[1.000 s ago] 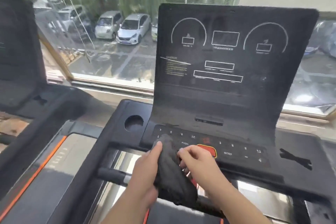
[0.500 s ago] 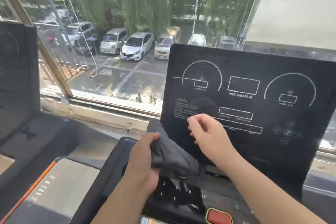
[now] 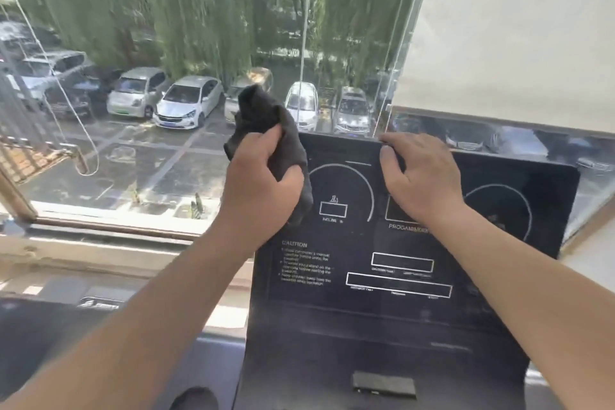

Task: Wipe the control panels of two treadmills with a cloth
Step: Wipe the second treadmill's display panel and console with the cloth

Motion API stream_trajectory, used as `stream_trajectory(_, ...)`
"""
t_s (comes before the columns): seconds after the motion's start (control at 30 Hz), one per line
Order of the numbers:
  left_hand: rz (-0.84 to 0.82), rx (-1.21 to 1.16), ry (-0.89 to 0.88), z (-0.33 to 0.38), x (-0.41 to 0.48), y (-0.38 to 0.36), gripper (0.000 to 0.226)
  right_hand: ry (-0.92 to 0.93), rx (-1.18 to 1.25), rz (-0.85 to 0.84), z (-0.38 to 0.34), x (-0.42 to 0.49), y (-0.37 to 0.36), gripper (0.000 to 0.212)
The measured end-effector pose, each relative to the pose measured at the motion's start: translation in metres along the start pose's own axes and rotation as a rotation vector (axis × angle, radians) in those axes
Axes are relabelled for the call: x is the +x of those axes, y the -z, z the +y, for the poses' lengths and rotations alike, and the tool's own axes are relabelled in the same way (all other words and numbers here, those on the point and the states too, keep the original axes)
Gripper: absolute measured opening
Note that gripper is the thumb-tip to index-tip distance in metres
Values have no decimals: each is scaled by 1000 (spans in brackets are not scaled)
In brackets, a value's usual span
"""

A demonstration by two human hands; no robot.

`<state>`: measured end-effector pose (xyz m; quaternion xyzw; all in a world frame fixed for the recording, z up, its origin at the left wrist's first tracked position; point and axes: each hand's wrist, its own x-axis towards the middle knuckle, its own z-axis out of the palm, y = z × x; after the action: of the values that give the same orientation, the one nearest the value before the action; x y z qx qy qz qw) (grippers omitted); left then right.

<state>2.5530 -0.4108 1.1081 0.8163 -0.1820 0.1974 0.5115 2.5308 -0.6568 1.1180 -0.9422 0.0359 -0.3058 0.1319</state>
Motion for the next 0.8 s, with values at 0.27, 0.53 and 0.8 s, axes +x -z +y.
stream_trajectory(0.27, 100, 549, -335, -43, 17, -48, 71, 8, -4, 120, 4, -4, -16, 49)
stream_trajectory(0.53, -16, 601, -429, -76, -57, -66, 83, -10, -33, 204, -2, -4, -29, 46)
stream_trajectory(0.8, -341, 840, -913, -123, -69, -24, 73, -17, -50, 227, -5, -6, -28, 46)
